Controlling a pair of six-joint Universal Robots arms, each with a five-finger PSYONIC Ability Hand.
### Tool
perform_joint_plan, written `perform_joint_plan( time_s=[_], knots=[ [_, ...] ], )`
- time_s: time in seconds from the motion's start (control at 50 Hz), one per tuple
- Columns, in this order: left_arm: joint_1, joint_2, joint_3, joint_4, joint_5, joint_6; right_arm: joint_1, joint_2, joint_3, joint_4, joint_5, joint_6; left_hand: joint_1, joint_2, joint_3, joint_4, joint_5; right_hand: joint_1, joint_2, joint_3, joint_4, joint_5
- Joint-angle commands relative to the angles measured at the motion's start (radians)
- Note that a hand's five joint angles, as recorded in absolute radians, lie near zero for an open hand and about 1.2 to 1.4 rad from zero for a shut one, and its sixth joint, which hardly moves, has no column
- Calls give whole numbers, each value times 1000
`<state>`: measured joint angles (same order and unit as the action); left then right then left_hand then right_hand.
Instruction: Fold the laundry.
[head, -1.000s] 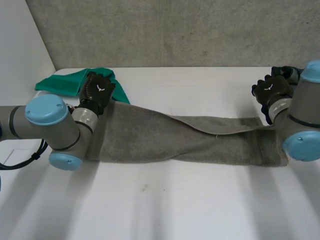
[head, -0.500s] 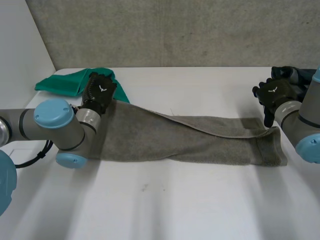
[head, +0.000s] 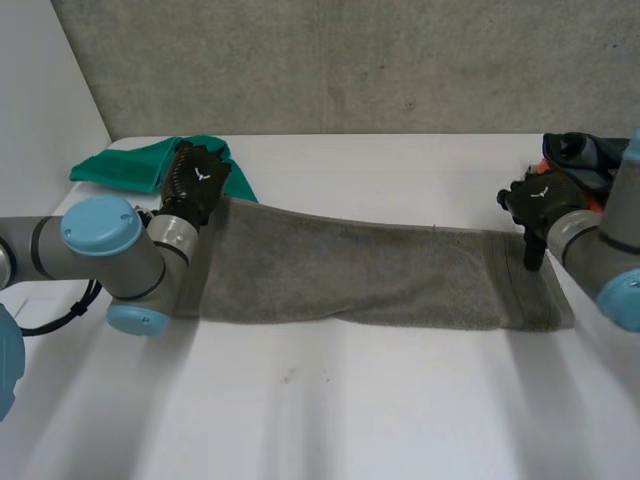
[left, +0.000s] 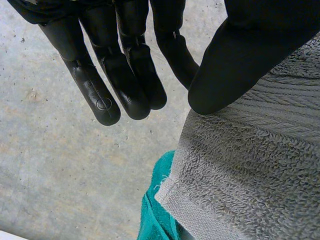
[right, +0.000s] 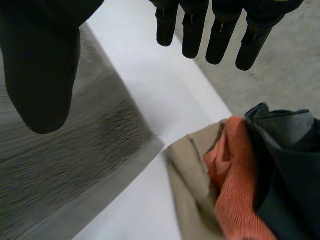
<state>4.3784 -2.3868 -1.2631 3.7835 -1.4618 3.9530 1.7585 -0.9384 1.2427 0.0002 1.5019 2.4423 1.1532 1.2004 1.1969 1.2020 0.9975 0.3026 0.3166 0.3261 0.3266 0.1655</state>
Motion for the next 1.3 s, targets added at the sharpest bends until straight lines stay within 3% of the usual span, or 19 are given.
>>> perform_joint_plan(
  time_s=[0.02,0.04,0.12,0.24,0.3,0.46,0.58,0.78,0.82,0.84,0.86,0.98,1.06,1.14,1.24,1.28,1.3],
  knots=[
    [0,-43,36,59,0,-11,2,116,-19,-301,23,6,-46,-93,-89,-94,-65,47,33,23,23,9],
    [-2,-46,34,67,-2,-17,2,113,-11,-322,27,11,-422,-469,-466,-471,-441,35,21,11,11,-2],
    [-16,-28,8,65,-9,-20,-5,60,67,-356,35,38,-956,-1003,-1000,-1005,-975,29,15,5,5,-8],
    [-11,79,-99,61,-9,-29,-10,-184,251,-309,17,110,-951,-999,-995,-1000,-970,61,47,38,37,24],
    [-2,184,-179,56,-9,-38,-24,-272,320,-202,-46,112,-948,-996,-992,-997,-967,96,82,73,72,59],
    [-2,423,-398,50,1,-213,-172,-326,422,87,-192,107,-954,-1002,-998,-1003,-973,179,165,155,155,141],
    [-5,503,-479,-22,9,-430,-226,-313,474,26,-224,109,-951,-999,-995,-1000,-970,202,188,179,178,165],
    [-3,506,-481,-108,29,-488,-243,-162,451,-54,-218,101,-943,-990,-986,-991,-961,308,294,284,283,270],
    [-3,506,-481,-108,29,-488,-249,-140,440,-55,-216,97,-940,-987,-983,-988,-959,570,556,547,546,533],
    [-3,506,-481,-108,29,-488,-260,-135,434,-54,-221,93,-940,-987,-983,-988,-959,979,965,955,955,942],
    [-3,506,-481,-108,29,-488,-267,-135,432,-52,-223,92,-943,-990,-986,-991,-961,1093,1079,1069,1068,1055],
    [-3,531,-483,-110,29,-488,-367,-163,448,-77,-206,38,-943,-990,-986,-991,-961,1094,1080,1070,1070,1056],
    [-3,551,-486,-119,26,-488,-459,-255,455,-111,-169,-38,-943,-990,-986,-991,-961,1094,1080,1070,1070,1056],
    [-5,580,-498,-119,26,-492,-519,-289,440,-111,-125,-191,-946,-993,-989,-994,-964,1094,1080,1070,1070,1056],
    [-2,594,-510,-120,26,-491,-476,-304,432,-124,-126,-255,-946,-993,-989,-994,-964,1094,1080,1070,1070,1056],
    [-2,601,-516,-122,26,-491,-400,-322,426,-134,-132,-243,-946,-993,-989,-994,-964,1094,1080,1070,1070,1056],
    [-2,603,-518,-123,26,-491,-296,-339,414,-153,-137,-221,-946,-993,-989,-994,-964,1094,1080,1070,1070,1056]
  ],
)
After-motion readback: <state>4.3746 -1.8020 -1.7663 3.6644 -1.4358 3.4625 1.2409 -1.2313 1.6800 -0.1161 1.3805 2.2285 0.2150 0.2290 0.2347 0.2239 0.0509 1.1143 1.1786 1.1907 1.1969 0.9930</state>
